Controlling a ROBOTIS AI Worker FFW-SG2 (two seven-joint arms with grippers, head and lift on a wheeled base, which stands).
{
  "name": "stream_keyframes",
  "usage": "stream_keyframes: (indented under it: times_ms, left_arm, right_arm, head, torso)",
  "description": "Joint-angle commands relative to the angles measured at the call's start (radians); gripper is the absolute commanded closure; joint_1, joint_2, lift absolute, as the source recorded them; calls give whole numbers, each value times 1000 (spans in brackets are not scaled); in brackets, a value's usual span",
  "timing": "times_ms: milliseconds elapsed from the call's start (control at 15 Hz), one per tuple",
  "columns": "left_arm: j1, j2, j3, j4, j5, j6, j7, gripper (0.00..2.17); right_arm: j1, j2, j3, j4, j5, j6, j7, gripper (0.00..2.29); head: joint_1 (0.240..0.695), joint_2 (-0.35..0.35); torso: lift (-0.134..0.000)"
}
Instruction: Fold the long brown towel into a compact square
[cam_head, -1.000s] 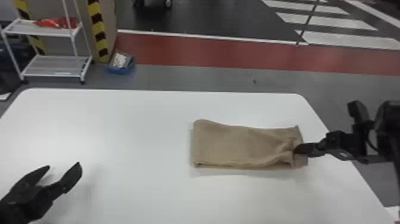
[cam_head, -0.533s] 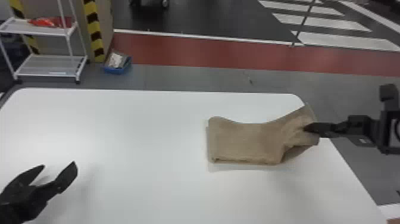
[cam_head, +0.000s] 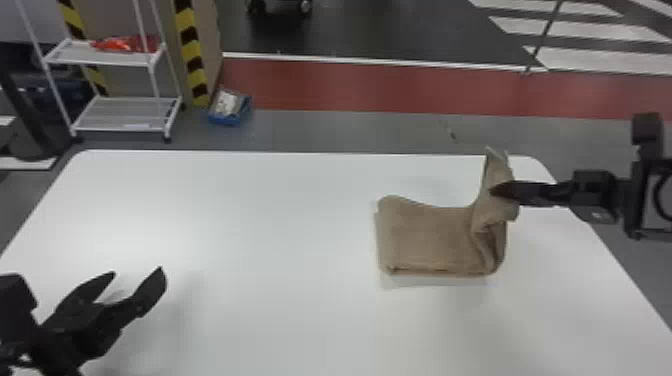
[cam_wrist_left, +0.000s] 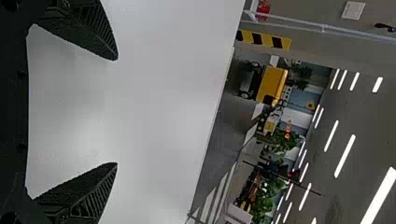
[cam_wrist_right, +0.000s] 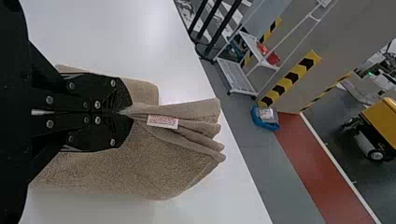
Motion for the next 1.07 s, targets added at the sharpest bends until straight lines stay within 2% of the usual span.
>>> stream_keyframes:
  times_ms: [0, 200, 467, 800, 1000]
  left_arm:
    - [-1, 0, 1, 4, 0, 0, 0, 76]
    - [-1, 0, 3, 6, 1, 0, -2, 73]
    - [-1, 2, 6, 17, 0, -9, -2, 73]
    - [3, 2, 6, 18, 0, -18, -5, 73]
    - [8, 2, 6, 15, 1, -21, -5, 73]
  right_arm:
    - [-2, 60, 44, -6, 9, 5, 0, 1264]
    - [17, 100, 128, -12, 37, 5, 0, 1264]
    - [27, 132, 228, -11, 74, 5, -7, 1261]
    - [29, 179, 246, 15, 109, 5, -31, 1261]
    - [38, 195, 226, 23, 109, 5, -54, 1261]
  head:
    - [695, -61]
    - [695, 5]
    - [695, 63]
    - [695, 103]
    - [695, 113]
  torso:
    - [-120]
    - [-120]
    - [-120]
    - [-120]
    - [-120]
